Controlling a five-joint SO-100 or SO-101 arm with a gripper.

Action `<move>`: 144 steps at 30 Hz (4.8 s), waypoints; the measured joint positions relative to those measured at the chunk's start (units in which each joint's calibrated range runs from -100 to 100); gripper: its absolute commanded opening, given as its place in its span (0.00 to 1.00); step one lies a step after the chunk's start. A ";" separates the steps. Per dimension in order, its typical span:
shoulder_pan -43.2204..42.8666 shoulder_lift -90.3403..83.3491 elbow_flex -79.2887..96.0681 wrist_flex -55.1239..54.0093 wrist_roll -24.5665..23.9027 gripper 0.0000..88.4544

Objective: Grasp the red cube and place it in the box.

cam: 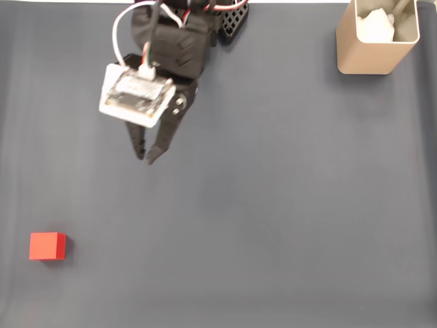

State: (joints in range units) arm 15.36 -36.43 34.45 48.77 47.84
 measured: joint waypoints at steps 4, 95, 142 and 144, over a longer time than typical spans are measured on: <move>2.00 5.38 -4.34 0.00 -0.05 0.00; 16.39 83.28 -81.46 5.49 3.96 0.38; 14.32 85.28 -83.18 7.00 2.10 0.36; 14.02 85.28 -83.18 7.00 1.86 0.36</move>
State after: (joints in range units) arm 29.38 48.85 -48.73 55.77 49.69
